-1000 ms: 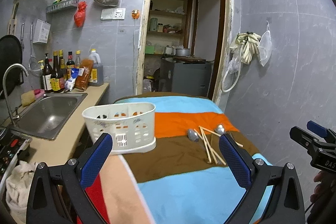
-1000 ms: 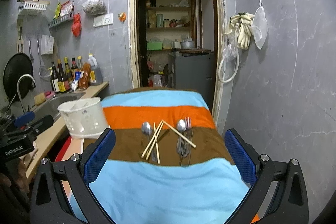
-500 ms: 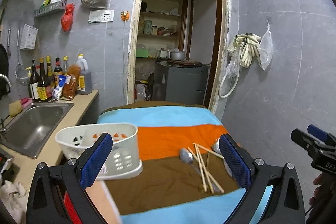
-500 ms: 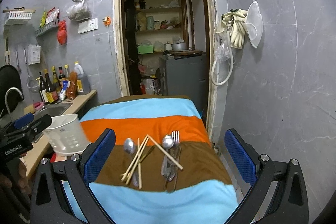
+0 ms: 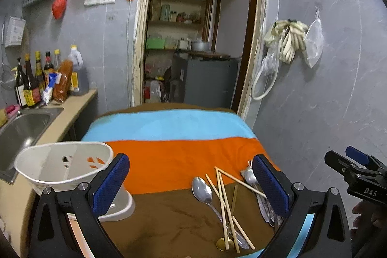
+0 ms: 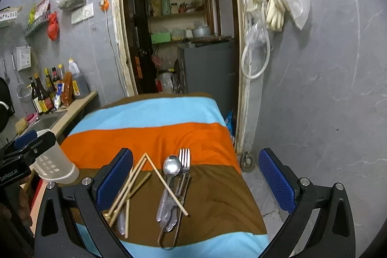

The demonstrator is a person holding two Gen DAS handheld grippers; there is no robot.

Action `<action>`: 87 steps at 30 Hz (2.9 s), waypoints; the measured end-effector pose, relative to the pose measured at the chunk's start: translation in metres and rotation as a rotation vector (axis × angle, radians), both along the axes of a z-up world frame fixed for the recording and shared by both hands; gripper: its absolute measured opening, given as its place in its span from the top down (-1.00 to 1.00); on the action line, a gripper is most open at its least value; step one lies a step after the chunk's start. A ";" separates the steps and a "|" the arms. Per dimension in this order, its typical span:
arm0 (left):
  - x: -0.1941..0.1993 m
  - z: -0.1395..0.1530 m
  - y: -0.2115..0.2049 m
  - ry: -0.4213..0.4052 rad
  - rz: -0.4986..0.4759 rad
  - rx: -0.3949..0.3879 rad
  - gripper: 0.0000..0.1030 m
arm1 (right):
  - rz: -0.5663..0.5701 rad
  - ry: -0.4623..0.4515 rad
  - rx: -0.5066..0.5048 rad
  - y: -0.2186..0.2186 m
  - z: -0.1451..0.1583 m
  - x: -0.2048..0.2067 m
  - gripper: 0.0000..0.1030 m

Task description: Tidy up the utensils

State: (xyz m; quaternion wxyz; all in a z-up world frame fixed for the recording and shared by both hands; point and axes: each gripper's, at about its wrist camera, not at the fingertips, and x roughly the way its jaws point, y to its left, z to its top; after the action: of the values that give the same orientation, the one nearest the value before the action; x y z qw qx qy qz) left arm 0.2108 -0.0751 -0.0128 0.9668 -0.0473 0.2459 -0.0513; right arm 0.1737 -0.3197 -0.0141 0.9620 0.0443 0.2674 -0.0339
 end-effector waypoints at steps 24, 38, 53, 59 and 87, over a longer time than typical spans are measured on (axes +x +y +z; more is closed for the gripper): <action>0.106 -0.115 -0.015 0.337 -0.024 -0.099 -0.57 | 0.176 0.270 0.179 -0.007 -0.130 0.097 -0.56; 0.126 -0.131 -0.012 0.437 -0.117 -0.166 0.59 | 0.195 0.347 0.187 -0.007 -0.141 0.100 0.62; 0.105 -0.096 -0.005 0.401 -0.120 -0.169 0.94 | 0.183 0.348 0.224 -0.006 -0.115 0.085 0.75; 0.070 -0.059 0.002 0.286 -0.093 -0.127 0.95 | 0.174 0.274 0.190 0.002 -0.084 0.057 0.78; -0.013 0.082 0.158 -0.069 0.100 -0.101 0.95 | 0.084 -0.076 0.094 0.105 0.054 -0.023 0.79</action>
State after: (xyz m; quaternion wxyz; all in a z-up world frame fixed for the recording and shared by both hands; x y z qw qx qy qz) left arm 0.1983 0.0831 0.0696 0.9724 -0.1066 0.2070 -0.0170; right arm 0.1509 -0.2143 0.0396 0.9689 0.0796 0.2335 0.0207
